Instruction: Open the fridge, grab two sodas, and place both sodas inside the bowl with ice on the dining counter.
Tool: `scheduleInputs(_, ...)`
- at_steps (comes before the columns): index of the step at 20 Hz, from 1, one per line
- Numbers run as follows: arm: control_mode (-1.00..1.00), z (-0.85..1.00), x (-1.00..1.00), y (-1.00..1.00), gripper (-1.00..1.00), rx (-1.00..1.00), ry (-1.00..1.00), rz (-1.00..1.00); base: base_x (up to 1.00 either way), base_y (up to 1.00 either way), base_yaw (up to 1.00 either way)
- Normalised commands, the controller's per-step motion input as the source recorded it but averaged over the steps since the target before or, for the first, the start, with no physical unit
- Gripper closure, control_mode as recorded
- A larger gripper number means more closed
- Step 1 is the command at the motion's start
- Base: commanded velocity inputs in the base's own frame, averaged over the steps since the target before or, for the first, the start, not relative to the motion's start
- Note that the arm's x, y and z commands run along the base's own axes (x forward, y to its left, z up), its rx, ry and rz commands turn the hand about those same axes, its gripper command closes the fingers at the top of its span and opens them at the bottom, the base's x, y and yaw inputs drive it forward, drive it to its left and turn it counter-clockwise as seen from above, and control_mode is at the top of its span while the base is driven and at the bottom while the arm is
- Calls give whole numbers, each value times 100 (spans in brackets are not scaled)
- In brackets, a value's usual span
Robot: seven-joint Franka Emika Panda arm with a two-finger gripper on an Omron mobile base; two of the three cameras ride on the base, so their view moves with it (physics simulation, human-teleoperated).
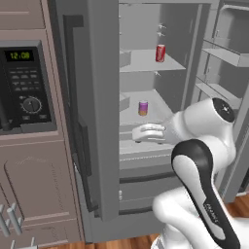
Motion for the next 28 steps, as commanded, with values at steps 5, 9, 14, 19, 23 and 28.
scheduleInputs(5, -100, -19, 29, -28, -100, 13, 12, 0, 0, 0, 0)
scheduleInputs(9, -100, -28, 31, -12, -100, 11, 14, 0, 0, 0, 0)
scheduleInputs(14, -100, -36, 35, -2, -100, 10, 12, 0, 0, 0, 0)
scheduleInputs(19, -100, -25, 43, -10, -100, 10, 12, 0, 0, 0, 0)
scheduleInputs(23, -100, -27, 44, -3, -100, 10, 13, 0, 0, 0, 0)
scheduleInputs(28, -100, -41, 48, 14, -100, 13, 11, -3, 0, 0, 0)
